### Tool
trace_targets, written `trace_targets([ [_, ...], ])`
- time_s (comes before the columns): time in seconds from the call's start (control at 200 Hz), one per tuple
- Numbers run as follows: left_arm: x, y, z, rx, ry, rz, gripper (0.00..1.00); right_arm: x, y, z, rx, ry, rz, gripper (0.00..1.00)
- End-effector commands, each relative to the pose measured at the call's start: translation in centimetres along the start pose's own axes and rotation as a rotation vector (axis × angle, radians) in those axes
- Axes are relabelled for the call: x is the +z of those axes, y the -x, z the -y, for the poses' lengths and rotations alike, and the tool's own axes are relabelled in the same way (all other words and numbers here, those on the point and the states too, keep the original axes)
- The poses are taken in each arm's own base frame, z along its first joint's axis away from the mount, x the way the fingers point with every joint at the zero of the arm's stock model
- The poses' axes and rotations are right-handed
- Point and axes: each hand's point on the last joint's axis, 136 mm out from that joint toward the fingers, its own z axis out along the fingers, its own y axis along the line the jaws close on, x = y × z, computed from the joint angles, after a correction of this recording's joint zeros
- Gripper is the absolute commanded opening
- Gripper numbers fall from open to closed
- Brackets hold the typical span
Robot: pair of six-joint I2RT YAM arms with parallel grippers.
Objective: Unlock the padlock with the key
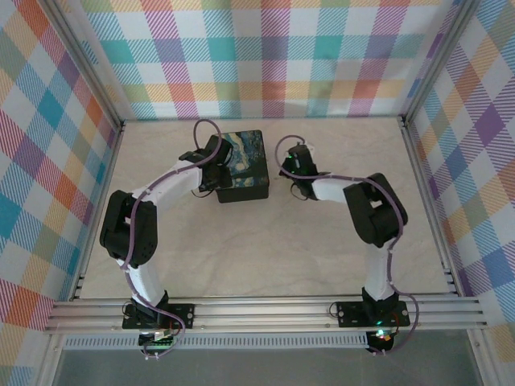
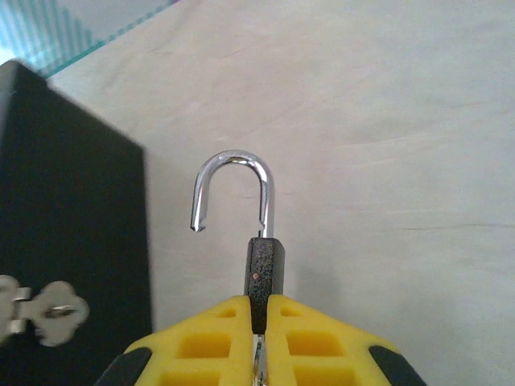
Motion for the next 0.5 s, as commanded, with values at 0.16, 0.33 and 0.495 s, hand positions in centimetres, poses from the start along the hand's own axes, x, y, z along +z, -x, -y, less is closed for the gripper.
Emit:
trace_targets([
  [0.16, -0.1, -3.8, -3.6, 0.07, 0.105, -0.178, 0.58, -7.2, -2.1, 8.1, 0.141, -0.02, -0.23, 0.12],
  [0.33, -2.7, -1.7, -3.1, 0.062, 0.063, -0.116, 0.61, -10.0, -5.3, 10.8, 0.208, 0.06, -0.346, 0.14],
  [0.495, -3.8, -0.3, -4.4, 0.036, 0.063, -0.087, 0.68, -11.3, -7.0, 10.8, 0.2, 0.131, -0.446, 0.26],
])
